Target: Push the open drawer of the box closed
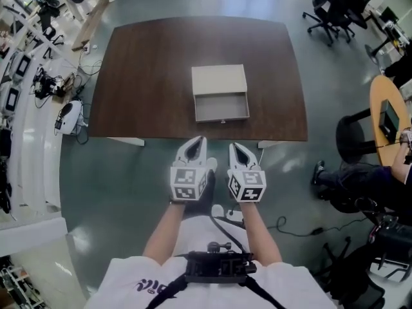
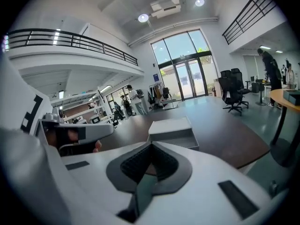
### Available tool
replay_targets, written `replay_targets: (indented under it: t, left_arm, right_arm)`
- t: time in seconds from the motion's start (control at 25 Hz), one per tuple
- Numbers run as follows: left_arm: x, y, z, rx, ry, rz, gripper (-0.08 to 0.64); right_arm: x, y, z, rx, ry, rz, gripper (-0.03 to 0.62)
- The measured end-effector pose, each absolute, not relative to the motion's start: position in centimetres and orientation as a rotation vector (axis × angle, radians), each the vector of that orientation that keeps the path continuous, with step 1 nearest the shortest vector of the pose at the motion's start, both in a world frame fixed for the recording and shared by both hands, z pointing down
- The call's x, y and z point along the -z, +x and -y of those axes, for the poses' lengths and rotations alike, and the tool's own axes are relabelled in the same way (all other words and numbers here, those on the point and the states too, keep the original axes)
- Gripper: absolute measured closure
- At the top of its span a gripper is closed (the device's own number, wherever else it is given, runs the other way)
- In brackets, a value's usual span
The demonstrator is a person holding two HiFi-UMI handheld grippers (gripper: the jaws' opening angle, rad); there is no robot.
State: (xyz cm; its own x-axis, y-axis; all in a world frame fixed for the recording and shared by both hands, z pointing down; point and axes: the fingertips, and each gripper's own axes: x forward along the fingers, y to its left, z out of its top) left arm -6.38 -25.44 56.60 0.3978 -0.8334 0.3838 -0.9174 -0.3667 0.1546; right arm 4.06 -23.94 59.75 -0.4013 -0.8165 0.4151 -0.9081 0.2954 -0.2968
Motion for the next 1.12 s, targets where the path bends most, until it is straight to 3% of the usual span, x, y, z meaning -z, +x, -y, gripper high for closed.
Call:
replay_targets:
  t: [0.52, 0.84, 0.92, 1.12]
  left_arm:
    - [-61.4, -7.2, 33.1, -0.295, 2.275, 1.402, 0.552]
    - [-63.3, -8.2, 38.2, -0.328, 2.250, 1.378, 0.552]
    - [-63.6, -8.3, 39.1, -0.333, 2.245, 1.367, 0.552]
    - [-64.2, -8.6, 41.5, -0.339, 2.227, 1.353, 0.552]
  right_arm:
    - [-71.2, 2.6, 29.9, -1.366, 1.568, 2.215, 0.586]
    - [-75.6, 1.9, 34.3, -1.253, 1.531, 2.067, 0.584]
    - [-76.7, 2.1, 35.0, -1.204, 1.516, 2.017, 0.521]
    - [-78.7, 2.4, 36.3, -1.143, 1.487, 1.918, 0.512]
